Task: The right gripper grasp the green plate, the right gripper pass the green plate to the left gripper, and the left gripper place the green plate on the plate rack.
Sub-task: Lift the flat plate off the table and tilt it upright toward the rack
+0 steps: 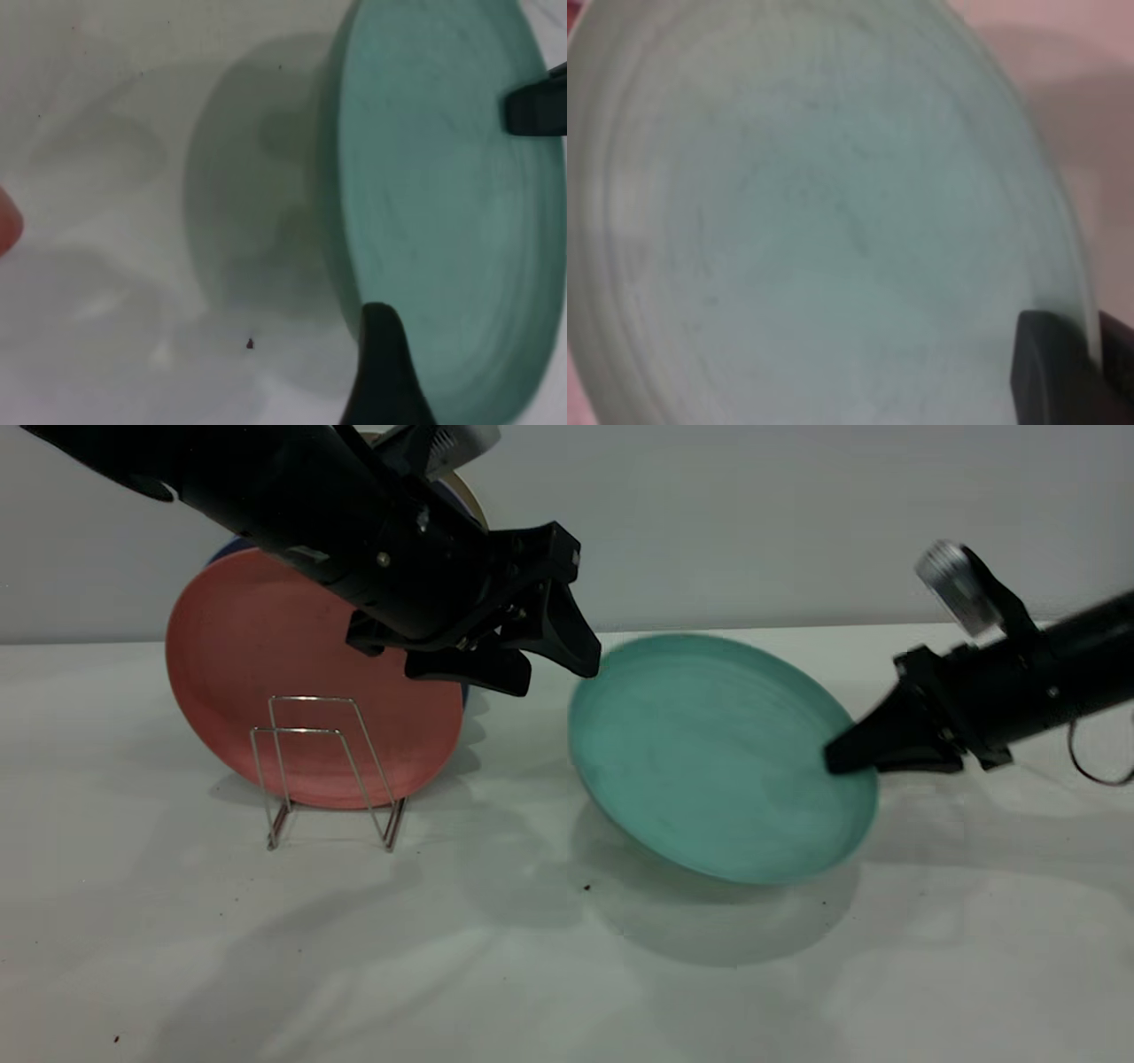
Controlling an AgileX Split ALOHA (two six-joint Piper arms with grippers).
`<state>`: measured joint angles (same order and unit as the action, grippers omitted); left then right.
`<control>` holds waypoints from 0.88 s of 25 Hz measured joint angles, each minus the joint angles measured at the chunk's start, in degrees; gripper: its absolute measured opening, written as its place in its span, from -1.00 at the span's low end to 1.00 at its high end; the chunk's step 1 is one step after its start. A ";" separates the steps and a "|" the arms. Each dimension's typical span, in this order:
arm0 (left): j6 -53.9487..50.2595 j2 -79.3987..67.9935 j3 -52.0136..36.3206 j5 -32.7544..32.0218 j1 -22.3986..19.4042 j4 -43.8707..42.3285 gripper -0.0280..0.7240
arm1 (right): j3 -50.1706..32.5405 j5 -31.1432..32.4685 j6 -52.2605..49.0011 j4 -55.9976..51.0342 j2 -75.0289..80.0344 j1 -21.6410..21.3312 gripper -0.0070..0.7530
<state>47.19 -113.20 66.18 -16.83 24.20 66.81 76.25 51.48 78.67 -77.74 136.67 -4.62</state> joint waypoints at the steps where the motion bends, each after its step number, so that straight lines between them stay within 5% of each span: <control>1: 0.00 -0.09 0.00 0.03 0.00 0.00 0.51 | 0.00 0.39 0.17 -0.08 -0.53 0.41 -0.94; 11: 0.11 -0.70 0.00 0.34 0.06 0.33 0.34 | 0.00 3.02 0.36 -0.77 -2.76 2.28 -0.94; 18: -0.08 -1.97 0.00 0.00 -0.01 0.82 -0.64 | 0.00 5.75 1.78 -0.82 -2.76 4.07 -0.94; 22: 0.00 -1.97 0.00 0.28 -0.01 1.12 -0.67 | -0.06 6.57 3.61 -2.07 -2.76 3.97 -0.88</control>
<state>47.19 -115.16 66.18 -16.55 24.20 67.94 76.19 58.05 82.28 -79.81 133.91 -0.65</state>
